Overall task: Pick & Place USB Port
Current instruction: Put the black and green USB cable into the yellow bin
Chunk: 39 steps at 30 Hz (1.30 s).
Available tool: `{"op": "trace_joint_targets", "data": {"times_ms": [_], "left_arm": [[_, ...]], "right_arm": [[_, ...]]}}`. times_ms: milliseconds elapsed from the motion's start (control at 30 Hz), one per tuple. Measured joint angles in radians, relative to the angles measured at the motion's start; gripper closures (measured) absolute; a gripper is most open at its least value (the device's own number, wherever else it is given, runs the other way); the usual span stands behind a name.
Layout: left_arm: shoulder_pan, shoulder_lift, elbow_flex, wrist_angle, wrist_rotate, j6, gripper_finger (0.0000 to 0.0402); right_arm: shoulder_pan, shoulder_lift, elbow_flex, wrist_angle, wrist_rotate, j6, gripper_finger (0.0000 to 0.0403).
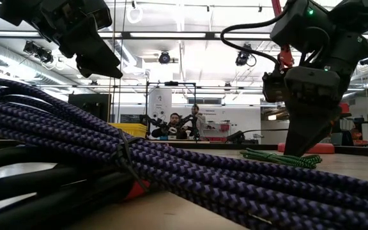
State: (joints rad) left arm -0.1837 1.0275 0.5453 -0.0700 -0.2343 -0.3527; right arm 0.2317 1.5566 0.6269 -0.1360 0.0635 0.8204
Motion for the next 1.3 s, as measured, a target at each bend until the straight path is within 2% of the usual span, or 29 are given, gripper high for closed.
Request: {"op": "trace_joint_targets", "data": {"times_ms": [100,267,433,567,667,833,967,1100,1167,1300], "left_arm": [[0.000,0.000,0.000,0.000,-0.007,0.000,0.0189],[0.000,0.000,0.000,0.000,-0.009,0.000,0.0189],[0.000,0.000,0.000,0.000,-0.009,0.000,0.0189],[0.000,0.000,0.000,0.000,-0.009,-0.001,0.0189],[0.000,0.000,0.000,0.000,-0.009,-0.003,0.0189],[0.000,0.000,0.000,0.015,-0.010,-0.003,0.0189],[0.000,0.000,-0.001,0.062,-0.047,0.002,0.0189],[0.000,0.000,-0.001,0.166,-0.051,0.052,0.0189],[0.003,0.000,-0.001,0.253,-0.050,0.095,0.0189],[0.020,0.000,-0.001,0.453,-0.051,0.186,0.0189]], "right_arm": [[0.000,0.000,-0.001,-0.003,0.007,-0.003,0.0295],[0.000,0.000,0.000,-0.038,0.033,-0.036,0.0388],[-0.002,0.000,0.002,-0.008,0.031,-0.074,0.0399],[-0.011,-0.004,0.047,-0.048,0.030,-0.125,0.0401],[-0.024,-0.019,0.122,-0.142,0.040,-0.183,0.0401],[-0.052,-0.055,0.268,-0.369,0.122,-0.282,0.0402],[-0.077,-0.094,0.370,-0.440,0.191,-0.393,0.0402],[-0.108,-0.161,0.430,-0.382,0.270,-0.532,0.0403],[-0.122,-0.194,0.436,-0.294,0.290,-0.610,0.0403],[-0.141,-0.224,0.439,-0.051,0.232,-0.748,0.0403]]}}
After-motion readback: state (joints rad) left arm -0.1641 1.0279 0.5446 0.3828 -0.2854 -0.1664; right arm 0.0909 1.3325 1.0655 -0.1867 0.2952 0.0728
